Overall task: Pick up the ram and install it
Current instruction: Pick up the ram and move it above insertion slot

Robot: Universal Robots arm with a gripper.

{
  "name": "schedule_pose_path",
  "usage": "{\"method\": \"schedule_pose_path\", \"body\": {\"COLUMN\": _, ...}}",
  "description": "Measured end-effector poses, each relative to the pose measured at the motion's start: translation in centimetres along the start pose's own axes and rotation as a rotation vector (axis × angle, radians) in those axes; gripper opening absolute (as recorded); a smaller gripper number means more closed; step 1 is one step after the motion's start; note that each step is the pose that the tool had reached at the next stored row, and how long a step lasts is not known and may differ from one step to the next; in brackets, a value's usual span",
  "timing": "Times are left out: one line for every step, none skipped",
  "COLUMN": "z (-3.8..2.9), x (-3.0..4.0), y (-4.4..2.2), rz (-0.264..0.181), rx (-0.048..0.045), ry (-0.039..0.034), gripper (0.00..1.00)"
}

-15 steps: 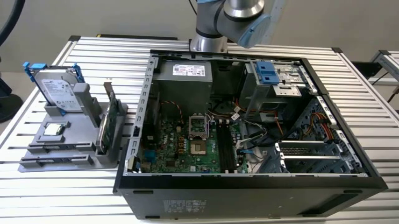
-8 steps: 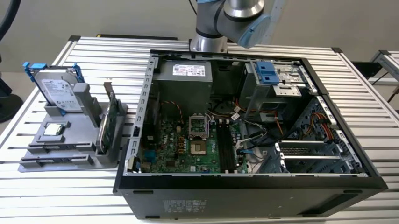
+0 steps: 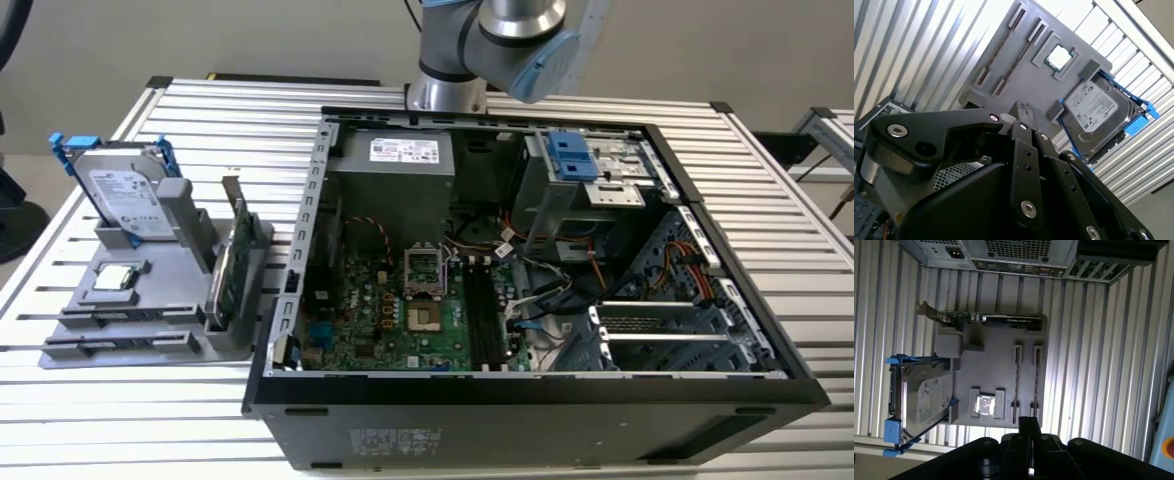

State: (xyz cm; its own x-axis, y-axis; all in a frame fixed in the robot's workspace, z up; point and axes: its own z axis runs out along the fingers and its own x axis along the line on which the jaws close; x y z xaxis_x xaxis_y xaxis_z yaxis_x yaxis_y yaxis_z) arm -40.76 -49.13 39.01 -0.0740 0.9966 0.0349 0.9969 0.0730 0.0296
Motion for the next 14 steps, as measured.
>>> {"method": "schedule_pose_path", "body": {"z": 0.0, "x": 0.0, "y": 0.0, "rz": 0.004, "rx": -0.0002, "ry": -0.0001, "gripper": 0.0}}
{"method": "schedule_pose_path", "body": {"z": 0.0, "x": 0.0, "y": 0.0, "rz": 0.008, "rx": -0.0002, "ry": -0.0002, "gripper": 0.0}}
{"method": "schedule_pose_path", "body": {"z": 0.0, "x": 0.0, "y": 0.0, "rz": 0.011, "rx": -0.0004, "ry": -0.0003, "gripper": 0.0}}
{"method": "schedule_pose_path", "body": {"z": 0.0, "x": 0.0, "y": 0.0, "rz": 0.015, "rx": -0.0005, "ry": -0.0004, "gripper": 0.0}}
{"method": "schedule_pose_path", "body": {"z": 0.0, "x": 0.0, "y": -0.01, "rz": 0.018, "rx": -0.0006, "ry": -0.0005, "gripper": 0.0}}
{"method": "schedule_pose_path", "body": {"z": 0.0, "x": 0.0, "y": -0.01, "rz": 0.021, "rx": -0.0008, "ry": -0.0006, "gripper": 0.0}}
{"method": "schedule_pose_path", "body": {"z": 0.0, "x": 0.0, "y": -0.01, "rz": 0.025, "rx": -0.0009, "ry": -0.0007, "gripper": 0.0}}
{"method": "schedule_pose_path", "body": {"z": 0.0, "x": 0.0, "y": -0.02, "rz": 0.029, "rx": -0.0011, "ry": -0.0009, "gripper": 0.0}}
{"method": "schedule_pose_path", "body": {"z": 0.0, "x": 0.0, "y": -0.02, "rz": 0.034, "rx": -0.0012, "ry": -0.001, "gripper": 0.0}}
{"method": "schedule_pose_path", "body": {"z": 0.0, "x": 0.0, "y": -0.02, "rz": 0.038, "rx": -0.0014, "ry": -0.0011, "gripper": 0.0}}
{"method": "schedule_pose_path", "body": {"z": 0.0, "x": 0.0, "y": -0.02, "rz": 0.042, "rx": -0.0015, "ry": -0.0013, "gripper": 0.0}}
{"method": "schedule_pose_path", "body": {"z": 0.0, "x": 0.0, "y": -0.03, "rz": 0.045, "rx": -0.0016, "ry": -0.0013, "gripper": 0.0}}
{"method": "schedule_pose_path", "body": {"z": 0.0, "x": 0.0, "y": -0.03, "rz": 0.049, "rx": -0.0018, "ry": -0.0014, "gripper": 0.0}}
{"method": "schedule_pose_path", "body": {"z": 0.0, "x": 0.0, "y": -0.03, "rz": 0.05, "rx": -0.0018, "ry": -0.0014, "gripper": 0.0}}
